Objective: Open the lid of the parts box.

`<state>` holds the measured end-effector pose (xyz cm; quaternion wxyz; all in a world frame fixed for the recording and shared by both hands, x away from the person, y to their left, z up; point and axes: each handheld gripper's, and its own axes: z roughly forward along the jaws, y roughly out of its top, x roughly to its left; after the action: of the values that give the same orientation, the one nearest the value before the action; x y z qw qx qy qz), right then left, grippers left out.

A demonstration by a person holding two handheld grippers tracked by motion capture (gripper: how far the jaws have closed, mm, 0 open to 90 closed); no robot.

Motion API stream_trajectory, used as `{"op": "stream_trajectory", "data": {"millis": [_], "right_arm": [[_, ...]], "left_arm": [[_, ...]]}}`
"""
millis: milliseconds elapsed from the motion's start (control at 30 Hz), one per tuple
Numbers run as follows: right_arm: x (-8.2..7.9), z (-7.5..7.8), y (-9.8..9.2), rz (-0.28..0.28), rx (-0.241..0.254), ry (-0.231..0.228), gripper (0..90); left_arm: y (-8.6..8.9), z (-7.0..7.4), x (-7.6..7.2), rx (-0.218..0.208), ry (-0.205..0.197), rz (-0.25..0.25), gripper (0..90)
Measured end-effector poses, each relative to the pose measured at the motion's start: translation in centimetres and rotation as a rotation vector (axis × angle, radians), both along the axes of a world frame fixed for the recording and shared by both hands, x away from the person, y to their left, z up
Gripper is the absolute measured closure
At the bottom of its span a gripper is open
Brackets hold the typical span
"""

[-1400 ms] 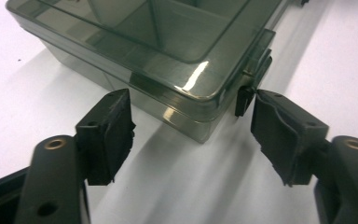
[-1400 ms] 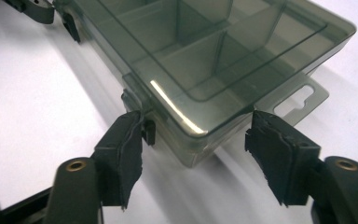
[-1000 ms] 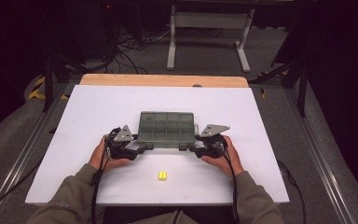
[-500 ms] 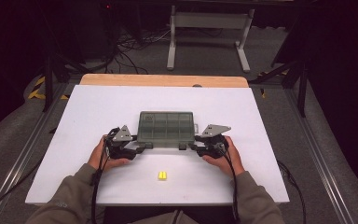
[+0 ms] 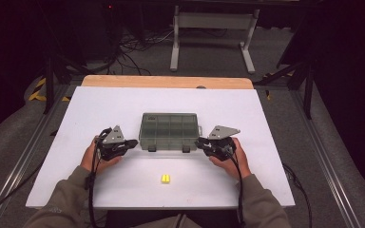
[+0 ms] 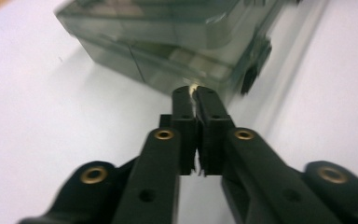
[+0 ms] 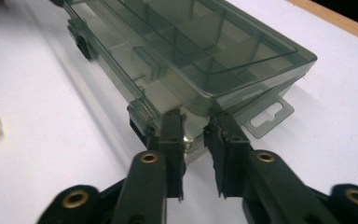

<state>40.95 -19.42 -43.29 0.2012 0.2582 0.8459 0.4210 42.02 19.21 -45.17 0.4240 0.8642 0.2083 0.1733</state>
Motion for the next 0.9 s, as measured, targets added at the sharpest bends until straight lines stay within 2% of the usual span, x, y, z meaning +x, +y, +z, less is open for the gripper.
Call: {"op": "stream_trajectory", "data": {"millis": [33, 100, 167, 200, 267, 367, 467, 567, 600, 700, 800, 900], "right_arm": [[0.0, 0.2, -0.1, -0.011, 0.006, -0.016, 84.6], [0.0, 0.3, -0.1, -0.014, 0.013, -0.02, 86.2], [0.0, 0.4, 0.0, -0.02, 0.015, -0.049, 90.0], [0.0, 0.4, 0.1, -0.022, 0.015, -0.057, 90.0], [0.0, 0.3, 0.3, -0.028, 0.011, -0.073, 89.5], [0.2, 0.3, 0.5, -0.054, 0.012, -0.105, 82.6], [0.7, 0.1, 0.5, -0.078, 0.027, -0.123, 71.3], [1.3, -0.1, 0.5, -0.117, 0.019, -0.138, 60.1], [1.5, -0.2, 0.5, -0.13, 0.021, -0.146, 57.5], [1.9, -0.1, 0.5, -0.144, 0.026, -0.164, 57.3], [2.6, 0.4, 0.8, -0.138, 0.003, -0.232, 53.4], [3.1, 1.0, 0.7, -0.132, 0.008, -0.267, 52.8]], "left_arm": [[-0.1, 0.1, -0.1, -0.008, -0.012, -0.001, 89.5], [-0.4, 0.2, -0.2, -0.028, -0.039, 0.001, 89.2], [-0.7, 0.3, -0.2, -0.045, -0.059, 0.003, 86.4], [-1.1, 0.5, -0.1, -0.054, -0.085, 0.026, 84.6], [-1.3, 0.5, 0.1, -0.068, -0.099, 0.044, 82.6], [-1.6, 0.4, 0.3, -0.067, -0.122, 0.085, 74.6], [-1.7, 0.4, 0.5, -0.076, -0.148, 0.128, 65.7], [-1.6, 0.4, 0.8, -0.082, -0.156, 0.175, 51.1], [-1.5, 0.4, 0.9, -0.087, -0.163, 0.175, 51.1], [-1.6, 0.8, 1.0, -0.083, -0.193, 0.181, 48.2], [-1.8, 1.5, 1.4, -0.083, -0.227, 0.18, 47.0], [-1.9, 2.2, 2.0, -0.095, -0.233, 0.172, 47.3]]}}
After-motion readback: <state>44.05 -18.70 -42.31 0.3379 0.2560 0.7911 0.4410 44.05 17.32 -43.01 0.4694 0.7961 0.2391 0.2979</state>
